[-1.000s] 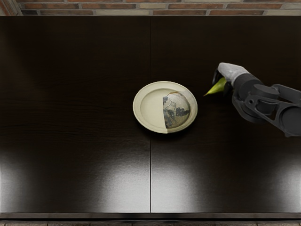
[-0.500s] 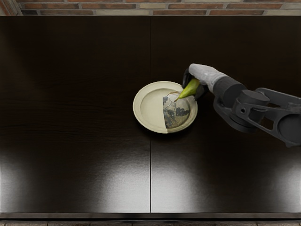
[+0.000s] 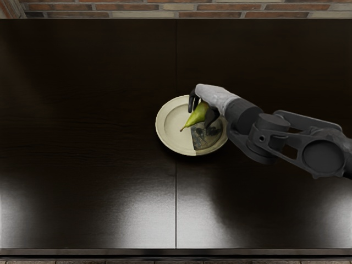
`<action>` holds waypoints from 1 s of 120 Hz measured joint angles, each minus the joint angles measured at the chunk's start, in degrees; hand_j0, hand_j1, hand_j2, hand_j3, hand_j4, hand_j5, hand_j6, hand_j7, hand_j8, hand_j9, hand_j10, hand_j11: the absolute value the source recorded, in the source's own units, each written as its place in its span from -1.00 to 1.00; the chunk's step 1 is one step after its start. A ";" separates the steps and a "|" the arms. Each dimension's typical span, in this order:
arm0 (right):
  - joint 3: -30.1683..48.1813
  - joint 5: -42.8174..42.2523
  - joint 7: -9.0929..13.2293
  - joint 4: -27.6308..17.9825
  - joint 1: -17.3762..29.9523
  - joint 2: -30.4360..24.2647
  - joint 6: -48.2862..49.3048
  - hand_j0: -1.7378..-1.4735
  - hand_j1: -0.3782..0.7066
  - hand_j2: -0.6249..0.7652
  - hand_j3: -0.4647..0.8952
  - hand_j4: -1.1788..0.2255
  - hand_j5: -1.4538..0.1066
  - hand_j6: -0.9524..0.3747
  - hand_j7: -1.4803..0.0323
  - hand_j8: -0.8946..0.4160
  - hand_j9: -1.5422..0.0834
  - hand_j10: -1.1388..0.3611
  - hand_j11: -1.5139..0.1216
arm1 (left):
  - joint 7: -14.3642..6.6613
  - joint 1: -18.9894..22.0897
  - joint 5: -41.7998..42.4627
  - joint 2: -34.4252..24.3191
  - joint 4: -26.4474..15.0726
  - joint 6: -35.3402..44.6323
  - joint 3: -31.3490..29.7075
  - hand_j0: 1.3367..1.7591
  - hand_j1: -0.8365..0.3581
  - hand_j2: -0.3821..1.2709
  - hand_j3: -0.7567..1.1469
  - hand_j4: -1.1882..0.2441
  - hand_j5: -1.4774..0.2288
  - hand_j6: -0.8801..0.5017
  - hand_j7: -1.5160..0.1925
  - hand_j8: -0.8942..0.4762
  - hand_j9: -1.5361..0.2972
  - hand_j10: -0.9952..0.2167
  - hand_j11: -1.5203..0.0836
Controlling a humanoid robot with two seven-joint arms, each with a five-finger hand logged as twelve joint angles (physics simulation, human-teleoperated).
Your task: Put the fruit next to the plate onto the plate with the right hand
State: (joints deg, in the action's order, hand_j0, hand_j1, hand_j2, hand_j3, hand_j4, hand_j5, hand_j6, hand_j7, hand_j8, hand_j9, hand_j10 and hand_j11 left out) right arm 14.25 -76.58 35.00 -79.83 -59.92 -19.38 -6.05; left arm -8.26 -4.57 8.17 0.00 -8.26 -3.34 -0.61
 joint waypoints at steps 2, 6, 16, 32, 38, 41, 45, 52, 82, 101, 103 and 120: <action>0.00 0.01 0.00 0.01 0.02 0.01 0.00 -0.38 0.17 0.39 -0.32 -0.34 -0.34 -0.39 -0.28 -0.25 -0.28 -0.13 -0.35 | 0.00 0.00 0.00 0.00 0.00 0.00 0.00 0.52 0.94 -0.53 -0.20 0.63 0.70 0.24 0.74 0.28 0.65 0.61 0.86; 0.00 0.01 0.00 0.04 0.07 0.04 0.00 -0.38 0.17 0.41 -0.32 -0.33 -0.33 -0.40 -0.27 -0.26 -0.27 -0.14 -0.34 | 0.00 0.00 0.00 0.00 0.00 0.00 0.00 0.52 0.94 -0.53 -0.20 0.63 0.70 0.24 0.74 0.28 0.65 0.61 0.86; -0.03 0.02 0.00 0.18 0.32 0.09 -0.04 -0.38 0.16 0.40 -0.32 -0.31 -0.30 -0.42 -0.24 -0.28 -0.23 -0.16 -0.31 | 0.00 0.00 0.00 0.00 0.00 0.00 0.00 0.52 0.94 -0.53 -0.20 0.63 0.70 0.24 0.74 0.28 0.65 0.61 0.86; -0.25 0.06 -0.01 0.32 0.61 0.06 -0.07 -0.39 0.15 0.36 -0.32 -0.27 -0.24 -0.44 -0.18 -0.30 -0.17 -0.17 -0.24 | 0.00 0.00 0.00 0.00 0.00 0.00 0.00 0.52 0.94 -0.53 -0.20 0.63 0.70 0.24 0.74 0.28 0.65 0.61 0.86; -0.29 0.08 -0.01 0.34 0.67 0.09 -0.16 -0.39 0.14 0.28 -0.32 -0.23 -0.20 -0.43 -0.14 -0.30 -0.13 -0.17 -0.20 | 0.00 0.00 0.00 0.00 0.00 0.00 0.00 0.52 0.94 -0.53 -0.20 0.63 0.70 0.24 0.74 0.28 0.65 0.61 0.86; -0.30 0.09 -0.01 0.35 0.69 0.12 -0.21 -0.39 0.14 0.25 -0.32 -0.21 -0.17 -0.42 -0.11 -0.30 -0.10 -0.17 -0.17 | 0.00 0.00 0.00 0.00 0.00 0.00 0.00 0.52 0.95 -0.53 -0.20 0.63 0.70 0.24 0.74 0.28 0.65 0.61 0.86; -0.23 0.11 -0.01 0.36 0.71 0.17 -0.29 -0.39 0.10 0.18 -0.32 -0.16 -0.12 -0.38 -0.05 -0.29 -0.05 -0.16 -0.11 | 0.00 0.00 0.00 0.00 0.00 0.00 0.00 0.52 0.94 -0.53 -0.20 0.63 0.70 0.24 0.74 0.28 0.65 0.61 0.86; -0.12 0.12 0.00 0.37 0.79 0.23 -0.43 -0.39 0.02 0.09 -0.32 -0.07 0.00 -0.30 0.06 -0.25 0.06 -0.10 0.00 | 0.00 0.00 0.00 0.00 0.00 0.00 0.00 0.52 0.94 -0.53 -0.20 0.63 0.70 0.24 0.74 0.28 0.65 0.61 0.86; 0.32 0.64 0.00 0.18 1.09 0.05 -0.62 -0.40 -0.51 -0.06 -0.32 0.36 0.49 0.11 0.58 0.08 0.54 0.25 0.49 | 0.00 0.00 0.00 0.00 0.00 0.00 0.00 0.52 0.94 -0.53 -0.20 0.63 0.70 0.24 0.74 0.28 0.65 0.61 0.86; 1.33 3.32 0.00 -2.50 1.63 -2.83 0.11 -0.40 -0.75 -0.08 -0.32 0.53 0.69 0.28 0.78 0.23 0.73 0.39 0.68 | 0.00 0.00 0.00 0.00 0.00 0.00 0.00 0.52 0.95 -0.53 -0.20 0.63 0.70 0.24 0.74 0.28 0.65 0.61 0.86; 1.57 3.63 0.00 -2.84 1.66 -3.25 0.39 -0.40 -0.76 -0.08 -0.32 0.54 0.70 0.29 0.79 0.24 0.74 0.40 0.70 | 0.00 0.00 0.00 0.00 0.00 0.00 0.00 0.52 0.95 -0.53 -0.20 0.63 0.70 0.24 0.74 0.28 0.65 0.61 0.86; 6.34 10.53 0.00 -6.00 1.88 -8.00 8.26 -0.40 -0.86 -0.09 -0.32 0.61 0.78 0.36 0.88 0.30 0.82 0.46 0.77 | 0.00 0.00 0.00 0.00 0.00 0.00 0.00 0.52 0.94 -0.53 -0.20 0.63 0.70 0.24 0.74 0.28 0.65 0.61 0.86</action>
State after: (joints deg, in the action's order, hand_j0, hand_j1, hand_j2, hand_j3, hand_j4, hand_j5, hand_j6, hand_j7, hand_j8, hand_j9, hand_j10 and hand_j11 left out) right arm 20.59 -66.05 35.00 -85.84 -58.04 -27.38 2.21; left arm -8.26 -4.57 8.17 0.00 -8.26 -3.34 -0.61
